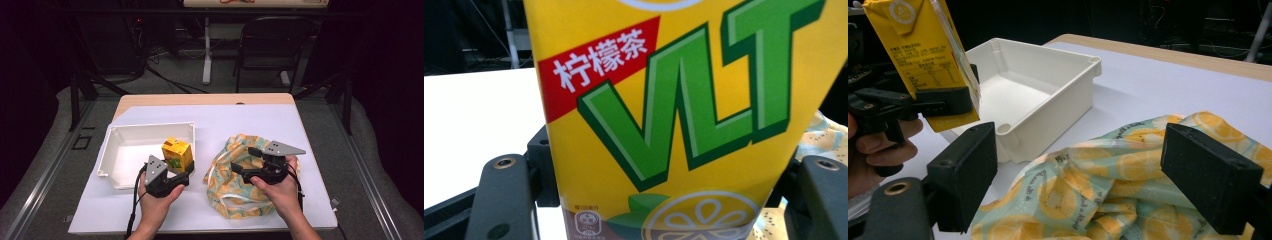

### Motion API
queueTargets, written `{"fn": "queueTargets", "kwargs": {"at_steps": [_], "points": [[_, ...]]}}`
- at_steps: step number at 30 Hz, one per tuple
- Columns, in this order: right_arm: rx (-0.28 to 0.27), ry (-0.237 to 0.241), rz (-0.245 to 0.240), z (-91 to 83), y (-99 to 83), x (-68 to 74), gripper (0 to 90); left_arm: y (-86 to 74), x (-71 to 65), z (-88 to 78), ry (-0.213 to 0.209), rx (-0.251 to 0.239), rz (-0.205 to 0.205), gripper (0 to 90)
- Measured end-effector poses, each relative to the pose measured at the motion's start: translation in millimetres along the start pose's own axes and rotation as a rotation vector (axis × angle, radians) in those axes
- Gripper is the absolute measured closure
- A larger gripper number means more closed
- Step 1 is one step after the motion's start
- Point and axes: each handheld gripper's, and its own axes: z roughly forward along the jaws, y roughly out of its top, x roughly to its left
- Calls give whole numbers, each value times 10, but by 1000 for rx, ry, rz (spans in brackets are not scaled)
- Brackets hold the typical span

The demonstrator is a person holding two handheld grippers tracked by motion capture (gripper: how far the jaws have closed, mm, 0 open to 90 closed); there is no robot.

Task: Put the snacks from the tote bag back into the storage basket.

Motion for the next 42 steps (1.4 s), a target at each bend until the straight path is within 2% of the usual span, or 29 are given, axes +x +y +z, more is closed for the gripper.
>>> {"fn": "queueTargets", "kwargs": {"at_steps": [8, 17, 30, 42], "points": [[-8, -34, 13, -73, -64, -99, 145, -29, 71, 5, 27, 7, -3, 292], [4, -52, -1, -155, -173, -155, 146, -97, 167, 48, 65, 15, -21, 292], [-17, -86, 4, -385, -337, -304, 148, -208, 335, 149, 130, 21, -57, 292], [-31, -95, 16, -367, -372, -347, 151, -356, 466, 255, 184, 57, -84, 292]]}}
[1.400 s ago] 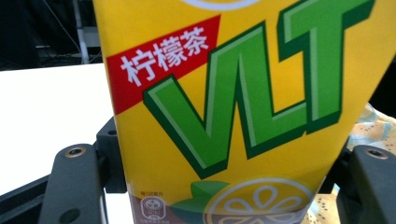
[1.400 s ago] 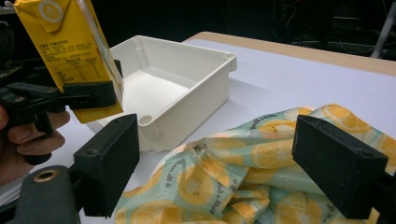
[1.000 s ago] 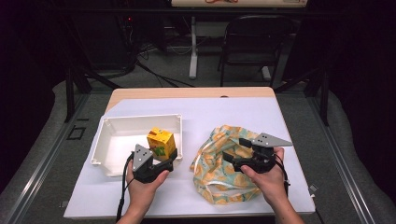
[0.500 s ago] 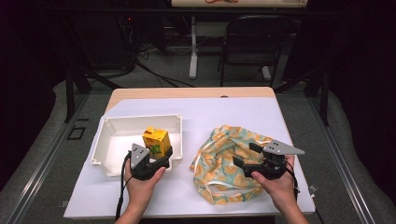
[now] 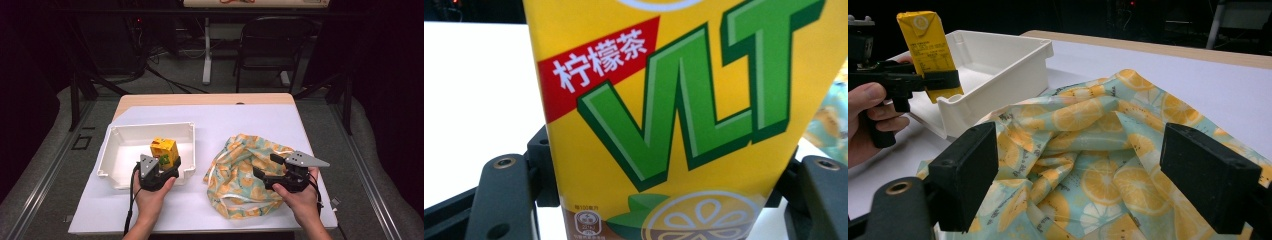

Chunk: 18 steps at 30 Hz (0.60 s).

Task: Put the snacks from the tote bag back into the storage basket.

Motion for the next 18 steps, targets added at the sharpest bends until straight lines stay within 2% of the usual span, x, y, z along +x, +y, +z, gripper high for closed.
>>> {"fn": "queueTargets", "kwargs": {"at_steps": [7, 10, 15, 18], "points": [[4, -5, -2, 13, -17, -16, 154, -53, -13, 93, 20, 44, 7, 293], [10, -5, -6, 14, -22, -22, 155, -87, -14, 134, 16, 60, 2, 293], [7, -12, -6, 24, -33, -25, 156, -108, -31, 171, 17, 81, 20, 294], [9, -11, -5, 35, -41, -24, 158, -113, -19, 191, 18, 105, 6, 294]]}}
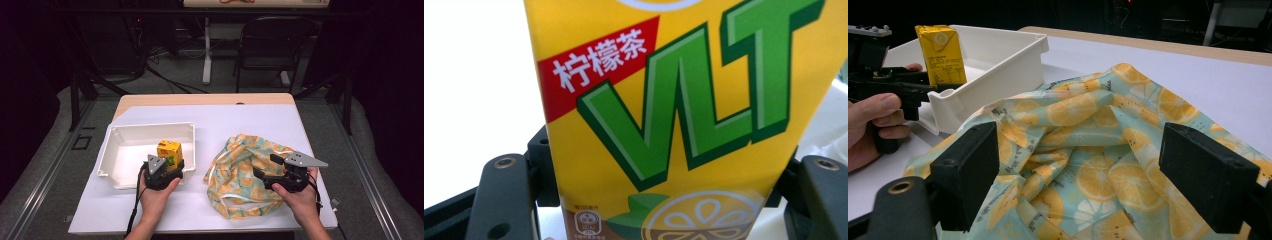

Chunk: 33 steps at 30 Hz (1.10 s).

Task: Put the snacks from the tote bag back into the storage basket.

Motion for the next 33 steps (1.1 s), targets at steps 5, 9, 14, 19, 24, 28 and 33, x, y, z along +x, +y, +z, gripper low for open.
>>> {"fn": "queueTargets", "kwargs": {"at_steps": [5, 9, 14, 19, 24, 28, 33], "points": [[7, 0, -8, 25, -10, 18, 158, 2, 24, 4, -5, 5, -15, 294], [13, 1, -16, 30, -5, 31, 159, 1, 25, -2, -7, 3, -15, 294], [13, -2, -12, 39, -7, 34, 160, 9, 32, -12, -4, 3, -23, 293], [11, -3, -13, 39, -3, 39, 160, 112, 50, -74, 14, -31, -54, 294], [5, -2, -5, 46, -5, 27, 161, 250, 78, -95, 33, -56, -17, 294], [9, -4, -9, 50, -4, 29, 161, 284, 151, -38, 53, -45, -29, 294], [9, -7, -9, 47, -5, 25, 162, 337, 241, 10, 72, -50, -65, 293]]}}
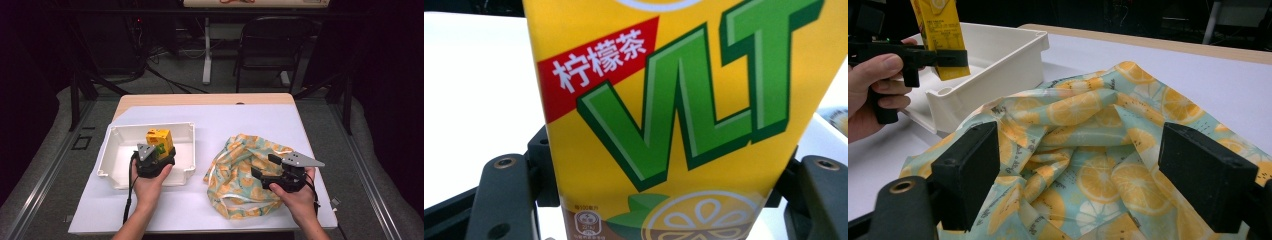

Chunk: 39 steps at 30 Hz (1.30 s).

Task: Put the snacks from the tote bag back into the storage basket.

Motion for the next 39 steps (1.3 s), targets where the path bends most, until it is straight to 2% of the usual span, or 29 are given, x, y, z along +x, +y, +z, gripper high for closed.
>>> {"fn": "queueTargets", "kwargs": {"at_steps": [5, 19, 29, 35, 37, 39], "points": [[4, 2, -1, 10, -4, -12, 164, 71, 51, 42, 21, -11, -13, 293], [7, 3, -8, 35, -8, 0, 165, 201, 83, 245, 62, 4, -48, 293], [6, 3, -5, 44, -15, -19, 167, 232, 74, 368, 77, 28, -43, 293], [11, 4, -6, 61, -22, -24, 168, 285, 78, 457, 85, 26, -41, 293], [14, 7, -12, 87, -29, -21, 168, 283, 89, 503, 88, 20, -58, 293], [18, 8, -16, 104, -32, -23, 167, 269, 102, 542, 88, 37, -72, 293]]}}
